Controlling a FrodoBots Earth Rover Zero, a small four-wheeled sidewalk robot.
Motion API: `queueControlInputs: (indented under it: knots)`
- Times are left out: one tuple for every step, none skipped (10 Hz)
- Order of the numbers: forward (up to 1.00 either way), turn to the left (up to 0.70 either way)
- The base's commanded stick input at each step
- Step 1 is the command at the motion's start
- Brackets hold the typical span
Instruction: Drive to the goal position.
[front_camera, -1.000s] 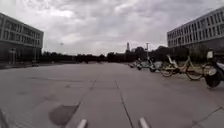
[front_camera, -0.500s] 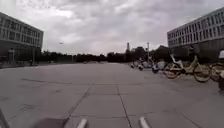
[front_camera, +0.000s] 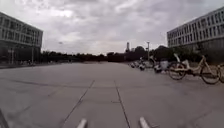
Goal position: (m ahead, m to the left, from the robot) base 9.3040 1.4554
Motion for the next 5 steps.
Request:
queueControlInputs:
  knots:
    - [0.7, 0.0]
    - [0.7, 0.0]
    - [0.7, 0.0]
    - [0.7, 0.0]
    - [0.7, 0.0]
